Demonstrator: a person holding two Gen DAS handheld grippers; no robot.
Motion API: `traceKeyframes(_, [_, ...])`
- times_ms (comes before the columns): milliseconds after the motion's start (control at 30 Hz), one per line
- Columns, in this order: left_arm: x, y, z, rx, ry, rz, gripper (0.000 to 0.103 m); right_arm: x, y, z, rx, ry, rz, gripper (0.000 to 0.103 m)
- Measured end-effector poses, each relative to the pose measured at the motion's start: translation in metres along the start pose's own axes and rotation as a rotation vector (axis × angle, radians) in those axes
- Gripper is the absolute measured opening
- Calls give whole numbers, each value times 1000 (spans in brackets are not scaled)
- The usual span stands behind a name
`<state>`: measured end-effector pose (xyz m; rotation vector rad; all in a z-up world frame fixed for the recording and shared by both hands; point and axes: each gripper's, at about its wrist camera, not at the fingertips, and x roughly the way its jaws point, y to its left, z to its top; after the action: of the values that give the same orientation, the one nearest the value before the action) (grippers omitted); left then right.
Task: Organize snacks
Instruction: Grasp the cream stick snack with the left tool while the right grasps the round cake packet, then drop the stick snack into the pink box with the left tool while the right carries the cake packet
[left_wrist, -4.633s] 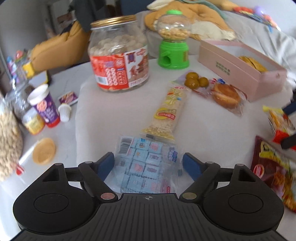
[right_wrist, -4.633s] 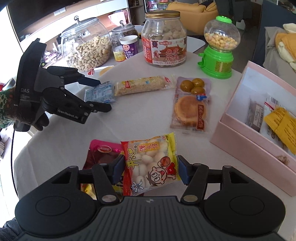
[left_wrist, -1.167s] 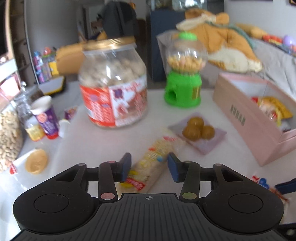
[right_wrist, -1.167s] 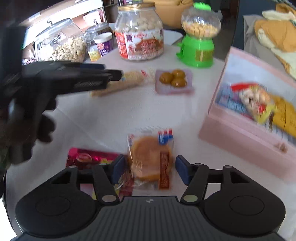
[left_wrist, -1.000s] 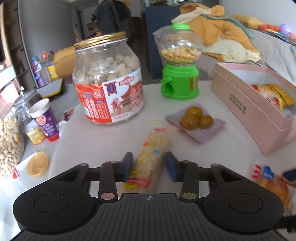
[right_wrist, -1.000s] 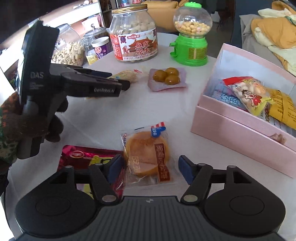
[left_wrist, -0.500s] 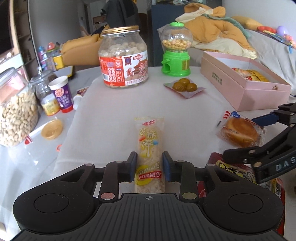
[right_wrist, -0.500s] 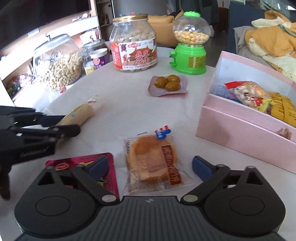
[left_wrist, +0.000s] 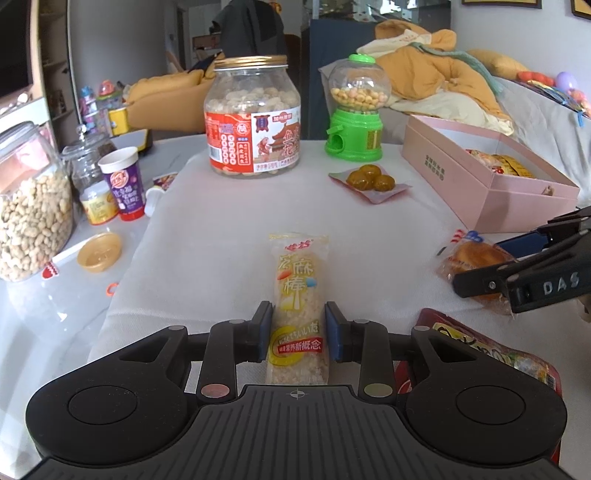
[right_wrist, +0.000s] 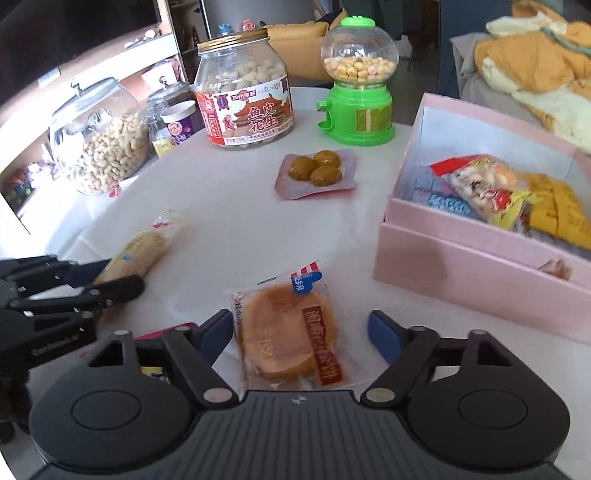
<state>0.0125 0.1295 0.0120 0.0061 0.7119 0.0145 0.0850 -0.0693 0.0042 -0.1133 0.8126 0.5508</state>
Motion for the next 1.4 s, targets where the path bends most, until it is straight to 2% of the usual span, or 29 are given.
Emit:
traceKeyframes(33, [0,0,0,0,-3,0,35,-1,3,-2,-23,-4,-18,65])
traceKeyframes(100, [0,0,-1,-1,-7,0,35,-6,6,-6,-75,-9,-36,55])
traceKeyframes(200, [0,0,-2,-3,-13,1,35,-15,0,-12,-79,7,-9,55])
traceKeyframes(367, [1,0,-1,-40,-10,4,35,-26,-16,-25,-71,-3,-31,55])
traceKeyframes(500, [4,-1,3,-39,2,6,37,-29,-28,-33,-33,-43,-40,55])
traceKeyframes(700, [13,-1,15,-42,48,4,37,-31,-22,-49,-49,-138,-78,55])
traceKeyframes(800, [13,-2,16,-15,56,5,38,-32,-26,-52,-30,-161,-61,55])
traceKeyframes(933, [11,-8,16,-17,46,22,34,-32,-30,-53,-5,-172,-41,55])
traceKeyframes(1033, [14,-19,20,-12,52,-8,33,-32,-32,-53,5,-178,-40,55])
traceKeyframes(1200, [18,-33,33,-17,114,-29,33,-33,-32,-54,15,-175,-62,55])
traceKeyframes(1333, [19,-39,35,-34,129,-34,33,-38,-26,-48,-42,-112,-96,55])
traceKeyframes(1400, [18,-42,35,-33,128,-40,33,-49,-24,-43,-74,-99,-79,54])
